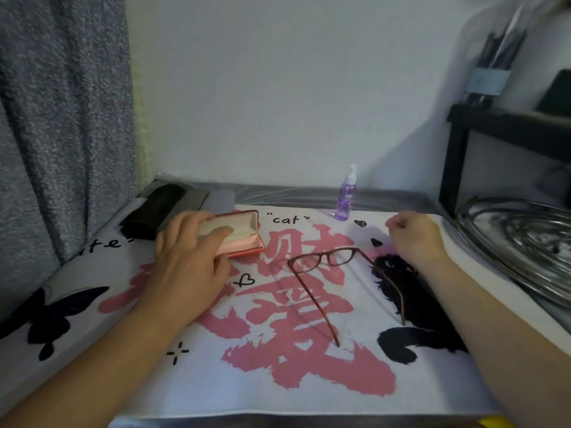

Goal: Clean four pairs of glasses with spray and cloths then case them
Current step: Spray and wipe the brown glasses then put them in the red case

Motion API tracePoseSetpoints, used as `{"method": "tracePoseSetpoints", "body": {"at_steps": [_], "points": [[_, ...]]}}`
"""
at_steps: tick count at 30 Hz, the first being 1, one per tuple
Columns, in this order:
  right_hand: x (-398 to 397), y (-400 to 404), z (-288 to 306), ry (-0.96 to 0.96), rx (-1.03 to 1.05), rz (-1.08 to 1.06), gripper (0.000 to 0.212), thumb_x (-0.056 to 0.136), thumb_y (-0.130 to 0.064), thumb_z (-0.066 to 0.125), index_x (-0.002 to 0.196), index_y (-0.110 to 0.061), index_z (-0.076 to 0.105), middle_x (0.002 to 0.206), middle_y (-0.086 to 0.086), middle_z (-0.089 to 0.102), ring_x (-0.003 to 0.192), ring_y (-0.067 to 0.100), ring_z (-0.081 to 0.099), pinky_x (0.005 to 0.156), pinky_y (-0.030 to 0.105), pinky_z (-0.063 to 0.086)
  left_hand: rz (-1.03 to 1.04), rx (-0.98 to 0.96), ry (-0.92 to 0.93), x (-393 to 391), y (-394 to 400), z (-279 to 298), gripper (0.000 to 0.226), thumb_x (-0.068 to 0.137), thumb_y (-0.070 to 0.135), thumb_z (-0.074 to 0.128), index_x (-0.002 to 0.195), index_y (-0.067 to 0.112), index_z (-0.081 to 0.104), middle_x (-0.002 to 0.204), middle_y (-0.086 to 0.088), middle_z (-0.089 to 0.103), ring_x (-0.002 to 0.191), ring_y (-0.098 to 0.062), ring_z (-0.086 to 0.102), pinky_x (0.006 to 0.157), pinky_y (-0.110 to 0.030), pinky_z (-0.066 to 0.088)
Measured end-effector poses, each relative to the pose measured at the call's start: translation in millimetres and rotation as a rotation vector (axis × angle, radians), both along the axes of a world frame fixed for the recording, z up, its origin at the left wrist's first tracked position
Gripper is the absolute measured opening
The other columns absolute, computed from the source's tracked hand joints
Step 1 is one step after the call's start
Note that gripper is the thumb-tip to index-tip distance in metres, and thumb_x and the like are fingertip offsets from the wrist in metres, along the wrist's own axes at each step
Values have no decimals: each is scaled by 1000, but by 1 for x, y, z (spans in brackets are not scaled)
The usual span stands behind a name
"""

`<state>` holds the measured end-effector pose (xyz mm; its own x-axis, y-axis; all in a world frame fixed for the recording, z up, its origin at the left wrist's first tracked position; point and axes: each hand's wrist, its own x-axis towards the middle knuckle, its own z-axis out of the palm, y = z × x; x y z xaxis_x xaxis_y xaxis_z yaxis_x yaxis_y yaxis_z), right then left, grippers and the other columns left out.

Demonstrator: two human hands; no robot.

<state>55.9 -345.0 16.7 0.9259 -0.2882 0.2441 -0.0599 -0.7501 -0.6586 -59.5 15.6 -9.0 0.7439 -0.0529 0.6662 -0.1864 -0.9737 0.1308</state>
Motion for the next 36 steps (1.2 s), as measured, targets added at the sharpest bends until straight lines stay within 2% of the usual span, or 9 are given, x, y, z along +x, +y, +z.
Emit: {"method": "tracePoseSetpoints", "body": {"at_steps": [4,7,12,16,20,24,28,32,36], "points": [[-3,7,-14,-44,-57,32,20,94,-13,55,98,-14,74,106,11,72,102,35,62,83,34,46,149,12,109,8,8,-1,94,76,59,76,154,25,36,161,-18,25,151,-38,14,121,-58,7],[-3,11,-19,-60,-89,58,21,93,-10,53,97,-15,73,108,11,70,98,32,60,79,32,43,224,16,171,13,14,-6,106,75,71,68,158,24,22,158,-13,34,150,-37,19,121,-63,7],[-15,14,-11,-181,61,243,17,97,-10,58,96,-18,73,88,2,66,79,22,60,72,29,45,193,12,145,13,13,-8,95,78,65,71,155,25,32,155,-12,37,149,-36,21,121,-62,7],[-35,5,0,-17,257,477,25,98,1,55,92,-19,69,82,4,58,58,14,53,58,23,43,161,-4,143,12,13,-8,93,79,63,71,155,27,32,158,-13,32,150,-36,18,122,-62,7],[-49,-10,3,179,238,716,31,92,9,63,86,-19,74,87,12,69,72,16,63,71,27,50,5,-8,85,7,5,-2,84,81,46,78,152,25,40,158,-12,32,149,-35,20,122,-58,14],[-49,7,4,48,124,748,36,83,15,69,82,-19,80,97,8,65,80,18,64,77,23,50,-279,75,19,5,-2,-2,59,83,27,81,138,28,60,142,-3,52,135,-31,40,110,-53,33],[-53,33,14,-21,195,803,16,81,5,79,88,-9,79,97,1,66,84,8,62,81,23,48,-463,91,22,6,0,-6,38,94,41,61,131,33,67,127,9,62,119,-20,52,99,-35,38],[-60,61,20,41,161,886,13,81,-2,81,88,-13,81,90,3,70,81,18,64,81,28,50,-542,70,36,6,0,-5,30,98,38,61,125,32,71,117,8,68,105,-16,60,88,-35,48],[-60,75,20,82,85,917,20,84,-2,79,88,-22,79,87,-1,67,71,4,60,72,16,47,-546,-82,131,0,0,-5,29,95,30,62,121,28,73,111,11,69,101,-8,63,87,-36,56]]}}
